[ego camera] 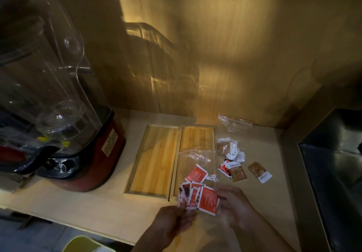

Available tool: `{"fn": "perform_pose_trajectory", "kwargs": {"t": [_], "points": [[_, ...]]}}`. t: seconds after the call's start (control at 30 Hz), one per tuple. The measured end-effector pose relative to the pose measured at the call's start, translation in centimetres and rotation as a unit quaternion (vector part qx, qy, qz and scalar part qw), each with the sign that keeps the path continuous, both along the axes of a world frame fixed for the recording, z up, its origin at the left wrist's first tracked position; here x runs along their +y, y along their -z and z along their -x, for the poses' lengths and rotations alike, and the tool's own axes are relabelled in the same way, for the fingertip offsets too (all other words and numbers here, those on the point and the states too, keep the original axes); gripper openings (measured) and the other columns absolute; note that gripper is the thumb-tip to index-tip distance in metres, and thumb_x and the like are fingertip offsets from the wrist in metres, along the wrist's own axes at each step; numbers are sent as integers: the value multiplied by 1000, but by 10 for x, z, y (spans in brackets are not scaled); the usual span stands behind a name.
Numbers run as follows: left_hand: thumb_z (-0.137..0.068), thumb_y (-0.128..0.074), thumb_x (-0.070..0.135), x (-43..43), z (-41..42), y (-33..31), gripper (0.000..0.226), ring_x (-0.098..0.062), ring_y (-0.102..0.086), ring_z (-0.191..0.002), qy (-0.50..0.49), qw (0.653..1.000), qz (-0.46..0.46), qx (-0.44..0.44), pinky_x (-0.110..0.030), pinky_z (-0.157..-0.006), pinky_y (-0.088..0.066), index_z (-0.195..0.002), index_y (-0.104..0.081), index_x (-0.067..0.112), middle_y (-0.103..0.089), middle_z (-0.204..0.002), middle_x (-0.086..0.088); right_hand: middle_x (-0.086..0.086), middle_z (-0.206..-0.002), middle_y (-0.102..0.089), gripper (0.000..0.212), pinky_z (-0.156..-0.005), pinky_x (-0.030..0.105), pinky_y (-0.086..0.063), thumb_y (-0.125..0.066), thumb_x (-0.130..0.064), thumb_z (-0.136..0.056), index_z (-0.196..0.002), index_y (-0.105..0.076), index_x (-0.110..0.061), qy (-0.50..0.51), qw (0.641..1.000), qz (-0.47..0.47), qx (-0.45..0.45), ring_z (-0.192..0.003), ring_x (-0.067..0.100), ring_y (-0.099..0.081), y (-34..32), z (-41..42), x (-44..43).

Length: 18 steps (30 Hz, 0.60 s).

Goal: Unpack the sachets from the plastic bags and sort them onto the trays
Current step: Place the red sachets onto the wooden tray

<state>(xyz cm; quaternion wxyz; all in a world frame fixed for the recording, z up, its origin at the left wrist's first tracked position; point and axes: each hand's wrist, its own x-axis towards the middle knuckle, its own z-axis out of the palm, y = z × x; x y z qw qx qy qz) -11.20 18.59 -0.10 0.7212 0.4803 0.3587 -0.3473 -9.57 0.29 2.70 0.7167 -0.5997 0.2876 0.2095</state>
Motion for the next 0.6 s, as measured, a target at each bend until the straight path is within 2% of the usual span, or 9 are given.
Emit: {"fn": "perform_pose_trajectory", "kwargs": {"t": [0.07,0.17,0.27,0.33,0.43,0.5,0.6], "points": [[-94,-40,6,1,0,-1,25,-16,-53,-50,-13,999,28,7,-22,-44,-45,-92,-63,-4,-65,-60,-11,10,-56,-57,11,-48,20,-27,-55,1,-84,-79,-64,-4,-13,1000,-8,20,-42,14,-45,3,3,-7],[-91,-38,0,1,0,0,23,-17,-46,-53,-38,997,67,21,-22,-41,-41,-92,-60,-6,-59,-59,-12,5,-51,-45,22,-47,18,-16,-60,-3,-80,-60,-63,-9,-66,994,-40,74,-37,9,-29,15,10,-17],[-91,-39,0,-1,1,-3,23,-18,-47,-52,-32,997,61,21,-24,-42,-42,-93,-60,-7,-62,-59,-14,4,-49,-47,24,-50,19,-24,-65,-6,-77,-54,-61,-11,-95,989,-23,107,-44,13,-35,24,18,-16],[-91,-42,6,-1,2,-6,24,-21,-54,-58,-7,1000,7,10,-27,-48,-43,-92,-65,-3,-65,-63,-13,8,-47,-55,24,-48,18,-31,-63,-3,-79,-55,-62,-7,-68,993,-12,95,-42,15,-42,29,20,-14],[-89,-50,16,-1,2,-12,23,-24,-66,-68,22,993,-112,-17,-27,-57,-47,-86,-71,6,-73,-73,-12,8,-43,-54,29,-42,16,-29,-58,2,-81,-53,-61,-7,-31,998,-13,55,-35,13,-44,29,17,-11],[-85,-55,15,-1,-1,-15,19,-22,-65,-63,21,986,-159,-43,-25,-55,-46,-83,-71,5,-72,-72,-12,5,-38,-49,28,-37,14,-26,-53,5,-82,-56,-58,-4,-20,999,-14,34,-30,10,-39,24,12,-9],[-80,-62,13,-1,-13,-25,14,-20,-60,-64,39,975,-196,-95,-25,-58,-45,-86,-71,3,-67,-72,-10,7,-44,-48,26,-43,18,-28,-53,4,-84,-60,-56,-5,-19,1000,-4,18,-36,13,-39,13,1,-7]]}}
